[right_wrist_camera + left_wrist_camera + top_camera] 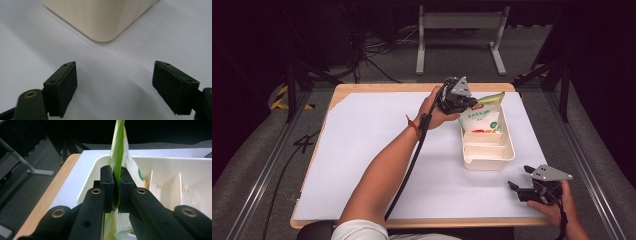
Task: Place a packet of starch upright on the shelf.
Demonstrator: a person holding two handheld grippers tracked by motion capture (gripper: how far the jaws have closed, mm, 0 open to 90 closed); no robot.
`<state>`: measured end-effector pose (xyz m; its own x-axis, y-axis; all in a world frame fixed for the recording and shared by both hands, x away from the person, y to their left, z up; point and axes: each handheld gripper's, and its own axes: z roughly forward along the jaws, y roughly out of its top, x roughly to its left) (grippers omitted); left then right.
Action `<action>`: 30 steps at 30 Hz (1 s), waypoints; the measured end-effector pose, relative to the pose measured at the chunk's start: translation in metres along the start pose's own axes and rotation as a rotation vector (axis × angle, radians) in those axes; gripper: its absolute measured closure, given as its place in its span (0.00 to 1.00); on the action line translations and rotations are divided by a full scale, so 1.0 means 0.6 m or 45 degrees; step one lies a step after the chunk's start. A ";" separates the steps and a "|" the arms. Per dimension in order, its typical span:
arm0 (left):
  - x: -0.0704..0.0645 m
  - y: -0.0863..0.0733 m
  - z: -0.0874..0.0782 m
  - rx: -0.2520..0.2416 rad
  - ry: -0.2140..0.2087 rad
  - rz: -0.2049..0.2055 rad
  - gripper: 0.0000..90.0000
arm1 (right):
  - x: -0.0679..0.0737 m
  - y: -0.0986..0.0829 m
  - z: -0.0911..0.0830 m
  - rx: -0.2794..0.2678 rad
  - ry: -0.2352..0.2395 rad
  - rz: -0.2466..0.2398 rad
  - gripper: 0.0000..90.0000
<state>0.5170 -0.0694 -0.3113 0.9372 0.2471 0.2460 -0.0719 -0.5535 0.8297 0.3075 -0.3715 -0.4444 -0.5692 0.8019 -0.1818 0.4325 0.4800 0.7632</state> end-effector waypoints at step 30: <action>0.008 -0.060 -0.099 0.060 0.195 0.012 0.58 | 0.001 0.000 0.000 0.005 -0.008 0.005 0.22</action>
<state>0.5036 -0.0009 -0.3101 0.8735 0.3577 0.3302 -0.0614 -0.5920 0.8036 0.3072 -0.3712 -0.4446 -0.5629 0.8060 -0.1828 0.4375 0.4782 0.7615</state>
